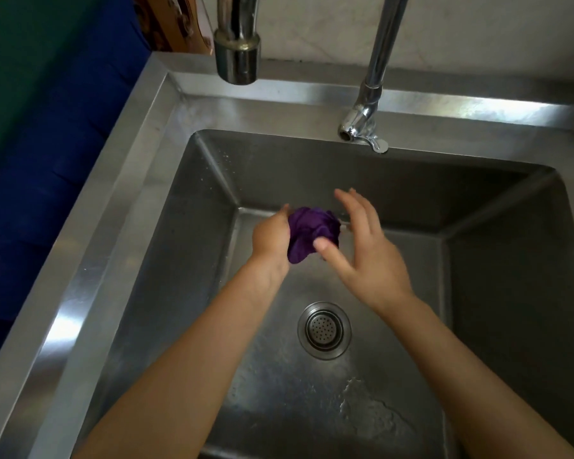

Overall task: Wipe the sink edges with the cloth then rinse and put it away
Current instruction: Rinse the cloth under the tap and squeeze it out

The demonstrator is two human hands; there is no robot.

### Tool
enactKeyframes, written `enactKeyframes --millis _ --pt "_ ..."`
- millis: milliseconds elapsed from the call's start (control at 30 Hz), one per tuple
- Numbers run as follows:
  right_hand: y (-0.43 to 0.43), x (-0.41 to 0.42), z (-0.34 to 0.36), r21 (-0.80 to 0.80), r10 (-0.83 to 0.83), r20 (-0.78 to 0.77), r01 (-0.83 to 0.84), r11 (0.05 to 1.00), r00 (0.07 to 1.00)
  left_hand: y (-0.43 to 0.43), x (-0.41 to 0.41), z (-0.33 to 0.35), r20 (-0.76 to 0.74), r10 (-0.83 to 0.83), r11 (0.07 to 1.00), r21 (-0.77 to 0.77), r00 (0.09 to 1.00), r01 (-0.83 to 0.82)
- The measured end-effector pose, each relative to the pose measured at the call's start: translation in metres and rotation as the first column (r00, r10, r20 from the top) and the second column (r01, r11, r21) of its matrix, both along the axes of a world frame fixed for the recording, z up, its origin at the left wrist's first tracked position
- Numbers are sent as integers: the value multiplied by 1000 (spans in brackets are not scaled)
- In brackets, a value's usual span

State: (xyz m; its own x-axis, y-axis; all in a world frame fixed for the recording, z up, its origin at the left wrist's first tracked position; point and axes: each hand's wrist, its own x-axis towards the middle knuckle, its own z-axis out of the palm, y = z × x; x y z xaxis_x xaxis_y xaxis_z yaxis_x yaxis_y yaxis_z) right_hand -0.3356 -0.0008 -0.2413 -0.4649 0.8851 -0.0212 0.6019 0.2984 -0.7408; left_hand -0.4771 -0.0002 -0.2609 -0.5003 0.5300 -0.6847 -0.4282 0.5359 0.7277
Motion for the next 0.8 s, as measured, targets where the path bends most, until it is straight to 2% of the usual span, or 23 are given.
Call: enactKeyframes --millis 67,167,233,333,400,467,533,633,733,800 --pt "-2 3 -7 258 209 91 -226 939 974 -1 0 5 176 -74 997 -20 982 79" --pt "9 -4 -9 464 367 149 -393 794 918 -6 2 18 322 -183 979 -26 929 202" --pt "20 -8 -3 556 405 166 -425 715 899 -9 1 25 373 -262 961 13 890 277" --pt "30 -15 9 679 402 167 -401 615 900 -13 1 31 418 -292 941 -35 861 336" --pt "34 -24 12 689 366 181 -383 615 913 -15 3 34 426 -276 944 -48 862 327" --pt "35 -32 9 696 286 185 -331 637 940 -16 11 37 325 -231 963 -58 917 263" --pt "33 -35 5 703 199 171 -261 661 965 -16 21 37 184 -91 994 -37 979 100" --pt "31 -37 2 695 75 155 -163 700 985 -13 29 25 5 110 992 67 994 -110" --pt "26 -38 -3 573 -32 146 -58 818 989 -8 30 6 -284 79 996 59 956 -65" --pt "21 -37 -4 427 -79 156 5 904 985 -8 32 3 -470 14 1000 31 882 1"
